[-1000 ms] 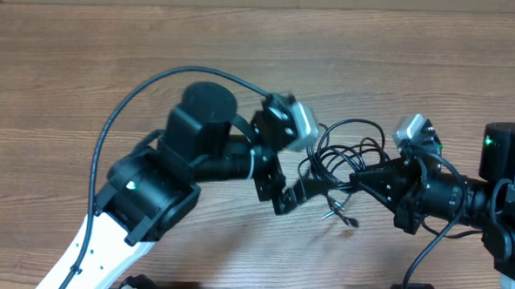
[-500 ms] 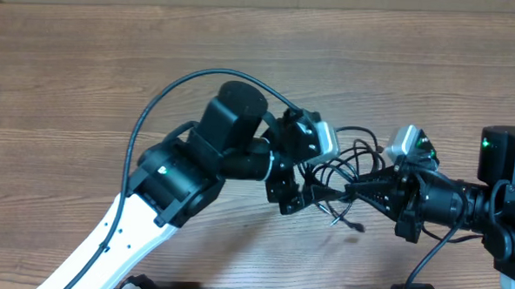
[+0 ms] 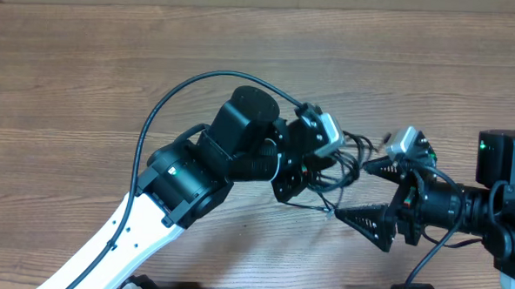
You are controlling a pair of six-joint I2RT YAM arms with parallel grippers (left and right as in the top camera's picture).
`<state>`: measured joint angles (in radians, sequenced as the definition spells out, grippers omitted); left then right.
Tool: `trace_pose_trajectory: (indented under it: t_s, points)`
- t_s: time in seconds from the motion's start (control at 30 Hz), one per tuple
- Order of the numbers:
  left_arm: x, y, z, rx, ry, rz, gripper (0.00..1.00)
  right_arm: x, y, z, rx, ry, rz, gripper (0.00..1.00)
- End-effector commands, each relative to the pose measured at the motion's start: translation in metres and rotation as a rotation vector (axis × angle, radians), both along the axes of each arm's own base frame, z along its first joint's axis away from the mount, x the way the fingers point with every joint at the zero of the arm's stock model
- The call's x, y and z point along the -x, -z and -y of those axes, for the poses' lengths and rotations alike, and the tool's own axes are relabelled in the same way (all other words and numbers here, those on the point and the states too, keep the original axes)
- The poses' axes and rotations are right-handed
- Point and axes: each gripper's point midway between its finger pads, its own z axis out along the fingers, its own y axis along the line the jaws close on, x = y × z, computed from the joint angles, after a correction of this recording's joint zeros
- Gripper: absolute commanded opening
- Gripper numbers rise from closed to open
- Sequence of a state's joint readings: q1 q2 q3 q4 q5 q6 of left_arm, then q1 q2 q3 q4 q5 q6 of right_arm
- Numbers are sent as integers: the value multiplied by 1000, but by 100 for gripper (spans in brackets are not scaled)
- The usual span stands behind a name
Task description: Untangle cables
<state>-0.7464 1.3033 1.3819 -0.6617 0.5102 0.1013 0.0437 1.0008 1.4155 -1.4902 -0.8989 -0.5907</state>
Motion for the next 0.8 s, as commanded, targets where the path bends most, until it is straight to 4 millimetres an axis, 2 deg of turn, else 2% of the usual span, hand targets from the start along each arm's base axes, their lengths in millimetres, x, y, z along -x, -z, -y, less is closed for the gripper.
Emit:
trace_pose_trajectory:
  t_s: [0.0, 0.1, 0.2, 0.27, 0.37, 0.4, 0.5, 0.6, 0.67, 0.77]
  points:
    - [-26, -4, -8, 32, -243, -122, 4, -20, 12, 14, 39, 199, -148, 100]
    - [-27, -9, -5, 98, -310, -242, 4, -37, 14, 18, 17, 295, -213, 100]
    - [-13, -18, 5, 152, -238, -316, 4, -48, 12, 20, -1, 352, -229, 100]
    - [-3, -24, 10, 175, -172, -334, 4, -65, 12, 32, 1, 490, -244, 100]
    - [4, -29, 14, 192, -120, -348, 4, -76, 17, 49, 30, 627, -259, 100]
    - [12, -34, 17, 209, -66, -357, 4, -81, 20, 58, 46, 696, -263, 100]
    - [20, -42, 21, 238, -7, -359, 4, -85, 23, 67, 78, 749, -251, 100]
    - [31, -65, 28, 314, 96, -330, 4, -90, 28, 81, 106, 846, -263, 100]
    - [38, -77, 32, 354, 159, -300, 4, -91, 29, 81, 105, 851, -269, 100]
    - [50, -80, 38, 360, 195, -297, 4, -91, 29, 81, 97, 856, -279, 100]
